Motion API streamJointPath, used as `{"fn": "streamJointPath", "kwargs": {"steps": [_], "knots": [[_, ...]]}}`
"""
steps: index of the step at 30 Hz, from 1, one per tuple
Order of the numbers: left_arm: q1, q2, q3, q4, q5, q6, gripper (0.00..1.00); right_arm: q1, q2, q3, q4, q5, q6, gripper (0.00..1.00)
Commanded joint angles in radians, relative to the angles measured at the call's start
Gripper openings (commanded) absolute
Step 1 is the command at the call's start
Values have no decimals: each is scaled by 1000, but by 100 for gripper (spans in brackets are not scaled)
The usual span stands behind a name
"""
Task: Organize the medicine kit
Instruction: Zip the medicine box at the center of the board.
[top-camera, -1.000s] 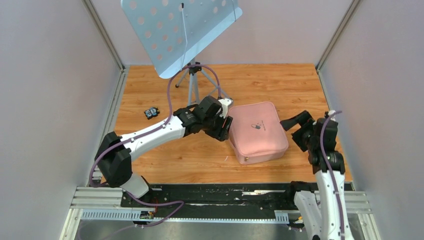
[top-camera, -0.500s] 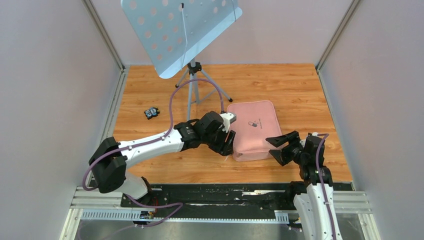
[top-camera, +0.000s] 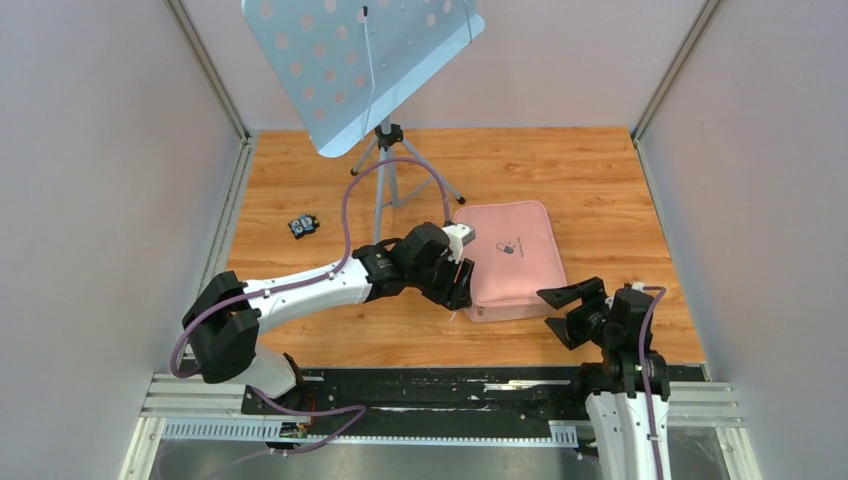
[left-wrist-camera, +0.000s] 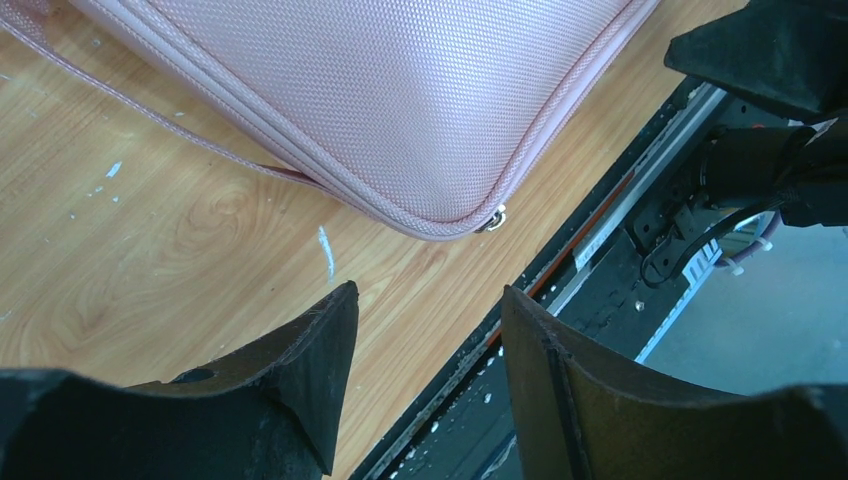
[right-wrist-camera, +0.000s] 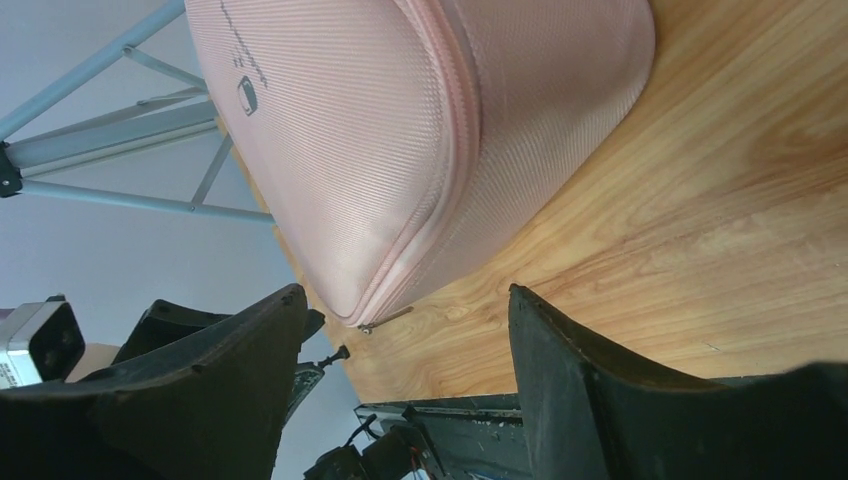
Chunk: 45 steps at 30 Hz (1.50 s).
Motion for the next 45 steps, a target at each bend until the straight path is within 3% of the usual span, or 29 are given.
{"fn": "streamJointPath", "kwargs": {"steps": [1,9,20,24,26,30,37,45], "knots": [[-5,-7,-3,47,-14,-23,63,7,-46,-48,-17,-48,62,72],[-8,-7,-43,107,-24,-59,61,19,12,-120,224,-116,132,65],[-9,46,-11,113,-40,-46,60,74,167,-120,398,-15,121,50],[-7,74,26,100,-41,-32,60,105,198,-113,415,40,87,37],[-8,77,38,101,-40,-32,60,105,212,-102,419,61,76,21],[-9,73,34,107,-39,-36,60,105,246,-87,427,95,64,0],[-7,102,69,84,-57,-12,60,103,235,-65,406,211,55,0],[-6,238,199,78,-55,61,61,103,115,-25,245,341,44,0]]}}
